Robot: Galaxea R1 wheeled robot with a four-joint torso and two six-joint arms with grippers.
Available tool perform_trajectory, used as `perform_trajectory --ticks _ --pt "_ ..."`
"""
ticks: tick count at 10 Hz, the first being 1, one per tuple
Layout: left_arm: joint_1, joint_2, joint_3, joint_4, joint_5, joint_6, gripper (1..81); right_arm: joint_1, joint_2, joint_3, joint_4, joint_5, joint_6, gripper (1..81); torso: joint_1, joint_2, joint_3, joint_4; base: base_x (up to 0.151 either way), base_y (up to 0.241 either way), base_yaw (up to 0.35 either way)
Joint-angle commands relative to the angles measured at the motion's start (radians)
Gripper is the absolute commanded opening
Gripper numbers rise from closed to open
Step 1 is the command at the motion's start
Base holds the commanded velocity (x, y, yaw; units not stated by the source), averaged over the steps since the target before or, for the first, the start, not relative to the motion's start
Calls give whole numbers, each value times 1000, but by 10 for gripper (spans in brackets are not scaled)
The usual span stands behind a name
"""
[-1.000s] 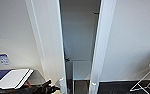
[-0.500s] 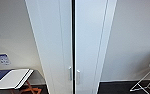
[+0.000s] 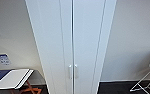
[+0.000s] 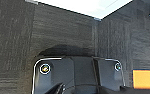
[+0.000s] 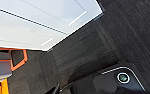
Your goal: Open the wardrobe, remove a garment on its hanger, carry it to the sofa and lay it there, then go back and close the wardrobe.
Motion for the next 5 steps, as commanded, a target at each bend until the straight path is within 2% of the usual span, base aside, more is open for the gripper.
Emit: perform_trajectory --ticks 1,3,5 --pt "107 176 -265 194 -141 10 811 -160 275 -353 -225 -18 -3 811 0 0 0 0 0 0 0" --pt "170 267 -415 205 -146 12 811 -255 372 -515 -273 -15 -5 811 0 0 0 0 0 0 0" --pt "202 370 -579 245 -149 12 811 -344 432 -578 -408 14 -10 811 0 0 0 0 0 0 0"
